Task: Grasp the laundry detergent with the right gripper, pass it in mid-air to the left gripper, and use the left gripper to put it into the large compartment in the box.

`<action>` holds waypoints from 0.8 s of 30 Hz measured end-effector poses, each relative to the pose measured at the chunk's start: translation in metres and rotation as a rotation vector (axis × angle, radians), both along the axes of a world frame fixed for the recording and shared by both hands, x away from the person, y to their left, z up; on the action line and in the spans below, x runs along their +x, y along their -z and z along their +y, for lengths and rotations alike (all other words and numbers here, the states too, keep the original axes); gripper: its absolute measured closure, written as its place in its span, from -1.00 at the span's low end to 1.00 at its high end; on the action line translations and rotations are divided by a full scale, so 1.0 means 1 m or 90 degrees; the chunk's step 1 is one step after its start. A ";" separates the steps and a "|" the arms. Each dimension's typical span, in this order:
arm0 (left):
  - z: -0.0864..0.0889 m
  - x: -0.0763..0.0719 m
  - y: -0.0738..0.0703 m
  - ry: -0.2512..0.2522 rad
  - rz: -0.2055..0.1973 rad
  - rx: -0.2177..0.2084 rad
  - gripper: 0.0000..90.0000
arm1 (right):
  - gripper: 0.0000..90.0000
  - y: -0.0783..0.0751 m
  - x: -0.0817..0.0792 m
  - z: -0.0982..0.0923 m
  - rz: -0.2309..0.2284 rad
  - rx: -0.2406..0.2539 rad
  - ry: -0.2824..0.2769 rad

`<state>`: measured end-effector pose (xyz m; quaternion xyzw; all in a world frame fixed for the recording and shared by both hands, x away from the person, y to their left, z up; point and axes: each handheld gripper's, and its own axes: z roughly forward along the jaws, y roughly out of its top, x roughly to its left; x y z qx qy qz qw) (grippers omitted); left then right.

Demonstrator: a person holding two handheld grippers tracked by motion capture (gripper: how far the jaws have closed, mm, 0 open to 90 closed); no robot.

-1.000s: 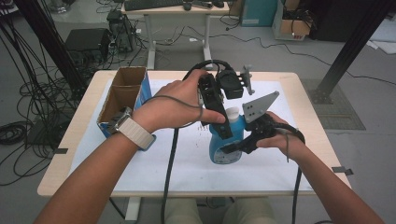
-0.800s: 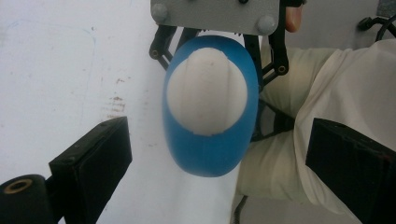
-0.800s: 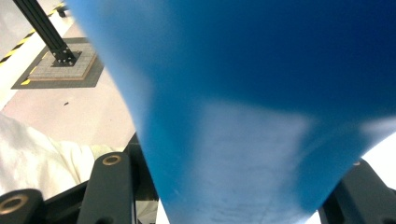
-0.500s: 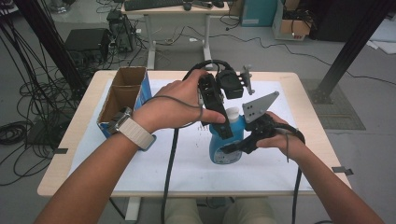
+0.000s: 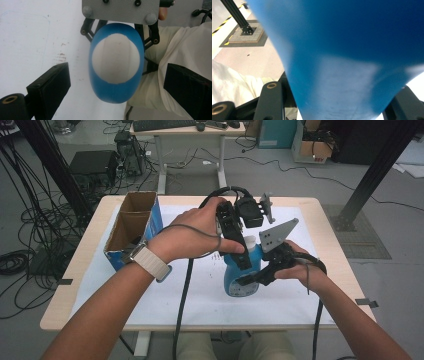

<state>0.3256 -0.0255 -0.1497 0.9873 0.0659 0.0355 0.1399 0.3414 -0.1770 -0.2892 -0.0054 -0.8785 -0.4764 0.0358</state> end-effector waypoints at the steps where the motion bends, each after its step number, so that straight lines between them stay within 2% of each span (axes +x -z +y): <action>1: 0.000 0.000 0.000 0.001 0.000 0.001 -0.84 | -0.05 0.000 0.000 0.000 -0.002 0.000 -0.001; 6: -0.001 0.001 0.004 -0.001 0.002 0.002 -0.83 | -0.05 0.000 0.000 0.000 -0.007 0.000 -0.002; 7: -0.002 0.002 0.004 -0.001 0.002 0.001 -0.83 | -0.05 0.000 0.002 0.000 -0.024 -0.002 -0.005; 16: -0.004 0.003 0.008 -0.001 0.002 0.000 -0.83 | -0.05 0.000 0.001 0.001 -0.022 -0.003 -0.002; 18: -0.004 0.004 0.008 0.000 0.002 0.001 -0.83 | -0.05 0.000 -0.001 0.000 -0.008 -0.006 -0.002; 24: -0.007 0.005 0.012 0.003 0.002 0.006 -0.81 | -0.05 -0.001 -0.002 0.001 -0.009 -0.005 0.000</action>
